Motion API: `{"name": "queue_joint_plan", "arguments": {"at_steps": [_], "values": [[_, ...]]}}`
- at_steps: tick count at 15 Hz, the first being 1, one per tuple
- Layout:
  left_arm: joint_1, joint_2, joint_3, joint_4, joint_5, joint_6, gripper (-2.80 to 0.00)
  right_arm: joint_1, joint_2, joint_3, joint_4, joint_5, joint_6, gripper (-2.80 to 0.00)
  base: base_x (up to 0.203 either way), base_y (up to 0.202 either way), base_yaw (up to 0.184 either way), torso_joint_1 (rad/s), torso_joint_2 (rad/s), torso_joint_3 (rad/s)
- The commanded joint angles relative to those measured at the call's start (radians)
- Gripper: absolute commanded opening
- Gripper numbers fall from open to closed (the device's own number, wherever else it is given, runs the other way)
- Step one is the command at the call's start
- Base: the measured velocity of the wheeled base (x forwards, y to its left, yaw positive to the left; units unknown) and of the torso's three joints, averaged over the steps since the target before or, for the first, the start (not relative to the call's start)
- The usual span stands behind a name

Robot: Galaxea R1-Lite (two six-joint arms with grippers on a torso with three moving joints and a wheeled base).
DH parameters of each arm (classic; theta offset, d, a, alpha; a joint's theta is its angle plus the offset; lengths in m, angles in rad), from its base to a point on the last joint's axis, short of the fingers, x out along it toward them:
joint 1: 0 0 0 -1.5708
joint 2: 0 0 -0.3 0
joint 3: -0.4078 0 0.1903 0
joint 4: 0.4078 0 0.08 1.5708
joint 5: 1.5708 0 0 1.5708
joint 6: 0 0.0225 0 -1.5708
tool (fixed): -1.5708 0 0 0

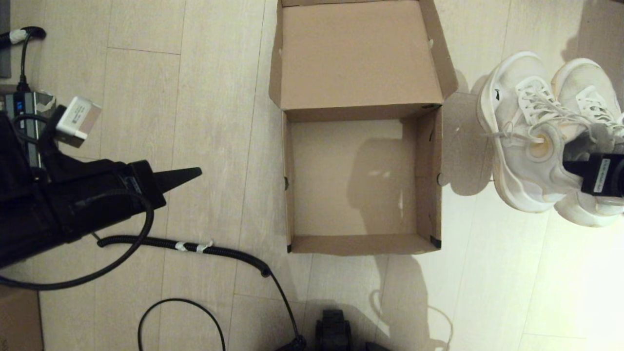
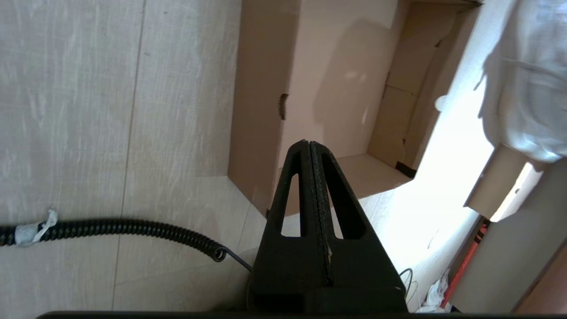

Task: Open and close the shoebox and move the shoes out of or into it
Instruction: Put the shoes out of the shoe box

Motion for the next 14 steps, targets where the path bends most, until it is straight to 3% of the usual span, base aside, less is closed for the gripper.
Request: {"name": "queue_joint_plan", "arguments": {"at_steps": [1, 3, 4, 6, 11, 14], "values": [[0.000, -0.002, -0.005, -0.003, -0.007, -0.003, -2.80, -0.056, 0.142, 0.014, -0.078, -0.002, 0.000, -2.80, 0.000, 0.000, 0.000, 0.000, 0.00, 0.000], [-0.004, 0.044, -0.020, -0.007, -0.015, -0.003, -2.80, -0.077, 0.244, 0.012, -0.138, 0.000, 0.002, -2.80, 0.000, 0.000, 0.000, 0.000, 0.00, 0.000], [-0.006, 0.066, -0.029, -0.010, -0.017, -0.003, -2.80, -0.083, 0.289, 0.009, -0.174, 0.001, 0.001, 0.00, 0.000, 0.000, 0.000, 0.000, 0.00, 0.000], [-0.007, 0.101, -0.034, -0.013, -0.019, -0.004, -2.80, -0.086, 0.346, 0.016, -0.257, 0.001, -0.007, 0.00, 0.000, 0.000, 0.000, 0.000, 0.00, 0.000], [-0.010, 0.155, -0.033, -0.020, -0.019, -0.009, -2.80, -0.086, 0.289, 0.032, -0.265, 0.007, -0.006, 0.00, 0.000, 0.000, 0.000, 0.000, 0.00, 0.000], [-0.022, 0.234, -0.118, -0.023, -0.019, -0.008, -2.80, -0.021, 0.220, 0.015, -0.241, 0.091, -0.001, 0.00, 0.000, 0.000, 0.000, 0.000, 0.00, 0.000]]}}
